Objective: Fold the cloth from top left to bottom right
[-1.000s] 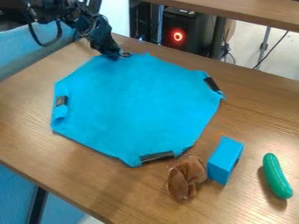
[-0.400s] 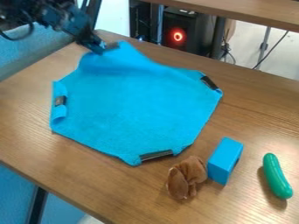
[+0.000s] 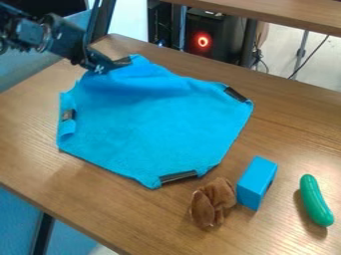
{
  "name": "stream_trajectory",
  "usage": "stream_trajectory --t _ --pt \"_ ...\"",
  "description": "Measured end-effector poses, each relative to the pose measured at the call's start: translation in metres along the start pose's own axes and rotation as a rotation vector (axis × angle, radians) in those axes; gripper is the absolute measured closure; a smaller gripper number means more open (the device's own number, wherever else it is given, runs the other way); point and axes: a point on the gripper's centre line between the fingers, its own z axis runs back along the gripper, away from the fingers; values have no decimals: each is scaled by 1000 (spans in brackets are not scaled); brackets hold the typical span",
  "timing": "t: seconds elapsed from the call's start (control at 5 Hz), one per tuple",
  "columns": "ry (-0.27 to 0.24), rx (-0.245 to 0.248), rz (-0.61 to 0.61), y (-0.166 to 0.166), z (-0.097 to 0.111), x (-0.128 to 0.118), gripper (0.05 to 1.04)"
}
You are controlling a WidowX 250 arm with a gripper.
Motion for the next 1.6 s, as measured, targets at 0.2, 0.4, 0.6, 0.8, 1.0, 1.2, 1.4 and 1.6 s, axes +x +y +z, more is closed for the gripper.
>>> stream_trajectory --t 0.2,0.4,0.6,0.8,1.0,1.2,1.4,1.6 --pt "-10 -1 -117 -43 18 -25 1031" --pt "23 26 -141 -74 29 -45 1031" --pt "34 32 -145 -95 38 -53 1031" --pt "18 23 -178 -118 49 -56 1032" --pt "19 8 -178 -132 53 -60 1032" --pt "36 -33 -192 -157 53 -55 1032" --pt "60 -59 -204 -181 48 -55 1032" --pt "82 -76 -209 -198 42 -62 1017"
